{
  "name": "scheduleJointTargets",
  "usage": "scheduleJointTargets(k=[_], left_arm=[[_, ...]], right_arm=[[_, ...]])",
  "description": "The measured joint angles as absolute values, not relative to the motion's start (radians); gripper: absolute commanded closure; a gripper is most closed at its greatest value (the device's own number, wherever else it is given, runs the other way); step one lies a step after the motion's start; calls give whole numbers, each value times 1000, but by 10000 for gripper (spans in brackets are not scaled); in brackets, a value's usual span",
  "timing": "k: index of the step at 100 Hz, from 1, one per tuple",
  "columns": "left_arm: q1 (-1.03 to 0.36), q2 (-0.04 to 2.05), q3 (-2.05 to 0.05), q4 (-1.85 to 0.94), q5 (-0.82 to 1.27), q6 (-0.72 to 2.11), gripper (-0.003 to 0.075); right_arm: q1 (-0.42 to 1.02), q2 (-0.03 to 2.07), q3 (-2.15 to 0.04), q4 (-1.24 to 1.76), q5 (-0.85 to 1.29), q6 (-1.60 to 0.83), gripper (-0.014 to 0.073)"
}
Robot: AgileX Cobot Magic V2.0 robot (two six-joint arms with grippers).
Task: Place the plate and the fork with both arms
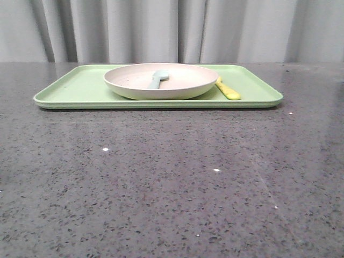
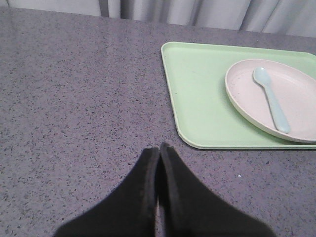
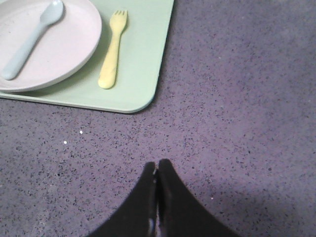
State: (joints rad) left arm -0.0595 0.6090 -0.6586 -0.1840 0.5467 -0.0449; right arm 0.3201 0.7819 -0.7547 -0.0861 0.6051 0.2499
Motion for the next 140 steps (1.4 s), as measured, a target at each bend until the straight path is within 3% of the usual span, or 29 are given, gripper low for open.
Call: scheduleJointTargets(k=[27,65,140], left_arm=[[-59,493,-529,-182,485,-45,741],[-59,342,-428,-176,455,-45,741],[-59,278,-419,-170,449,-45,741]], right_arm=[[320,518,-562,-92,470,250,659],[320,255,-411,-96,459,250,659],[320,232,-402,-97,459,250,659]])
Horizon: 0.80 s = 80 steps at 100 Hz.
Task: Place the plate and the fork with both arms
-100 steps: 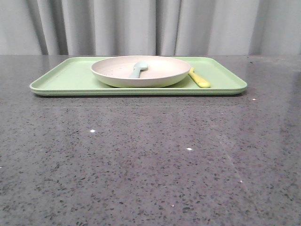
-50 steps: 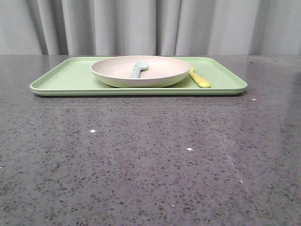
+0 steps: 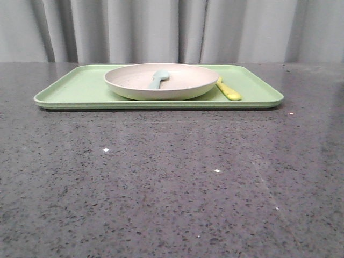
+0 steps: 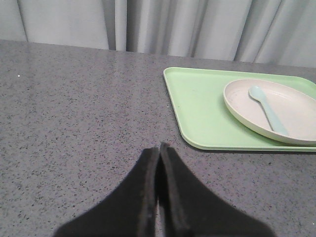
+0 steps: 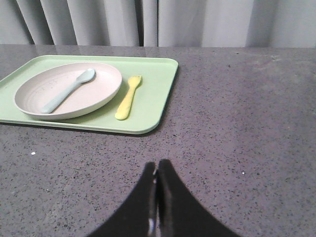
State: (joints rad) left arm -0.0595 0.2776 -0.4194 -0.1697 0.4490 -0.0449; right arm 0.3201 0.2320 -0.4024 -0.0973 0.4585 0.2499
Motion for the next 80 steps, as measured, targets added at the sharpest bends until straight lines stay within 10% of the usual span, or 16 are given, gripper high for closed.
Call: scheduleJointTargets(k=[80], left_arm=[[-59,148,-225,-48,236,-45,741]], right_arm=[[320,232,-402,-97,459,250,659]])
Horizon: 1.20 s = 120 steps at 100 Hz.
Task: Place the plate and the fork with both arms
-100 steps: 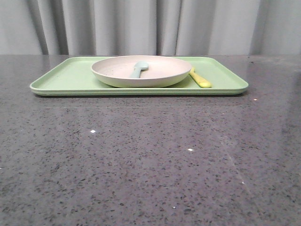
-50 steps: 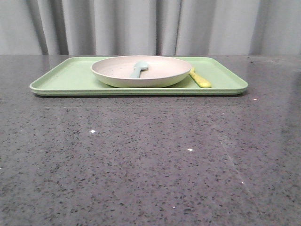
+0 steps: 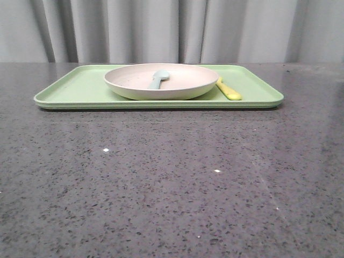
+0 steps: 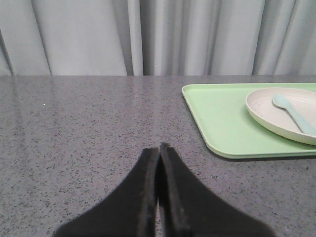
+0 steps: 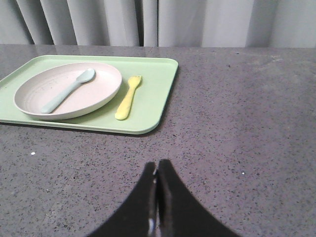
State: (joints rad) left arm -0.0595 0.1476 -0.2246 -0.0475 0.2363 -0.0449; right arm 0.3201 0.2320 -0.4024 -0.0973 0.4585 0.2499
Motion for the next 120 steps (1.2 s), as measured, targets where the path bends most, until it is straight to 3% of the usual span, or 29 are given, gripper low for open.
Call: scheduleJointTargets(k=[32,120], left_arm=[[-58,-1,-2,-37,95,-45,741],[-31,-3,0,-37,86,-45,741]], right_arm=[[320,232,-402,-97,459,248,659],[320,232,-402,-97,453,248,659]])
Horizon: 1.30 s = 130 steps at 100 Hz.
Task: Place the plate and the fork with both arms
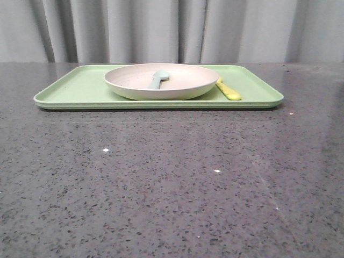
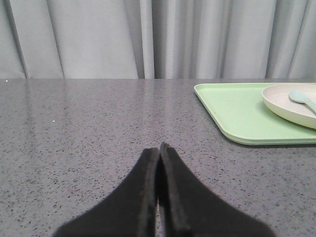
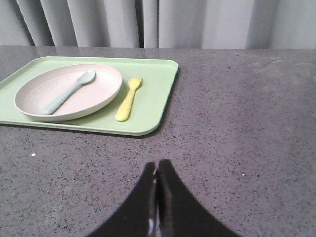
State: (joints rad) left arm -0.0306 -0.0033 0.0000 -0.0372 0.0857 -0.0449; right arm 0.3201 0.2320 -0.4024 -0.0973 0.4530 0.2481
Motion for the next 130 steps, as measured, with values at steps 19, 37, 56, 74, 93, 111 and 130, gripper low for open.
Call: scheduleJointTargets(k=[19,37,56,74,93,111,130], left_arm=[[-31,-3,0,-37,86,-45,741],[-31,-3,0,-37,86,-45,741],[-31,-3,0,-37,86,-45,741],[-31,-3,0,-37,86,-45,741],[-31,-3,0,-37,86,-45,741],[-31,-3,0,-37,86,-45,741],[-31,-3,0,-37,86,-45,741]], right_arm=[[320,232,-402,-97,453,248,659],[320,232,-402,-97,453,248,659],[320,232,-402,-103,453,248,659],[311,232,-383,-111,406,248,659],[240,232,-277,-113,193,248,659],[155,204,-160,-113,23,248,659],[76,128,-40,-113,-14,248,659]])
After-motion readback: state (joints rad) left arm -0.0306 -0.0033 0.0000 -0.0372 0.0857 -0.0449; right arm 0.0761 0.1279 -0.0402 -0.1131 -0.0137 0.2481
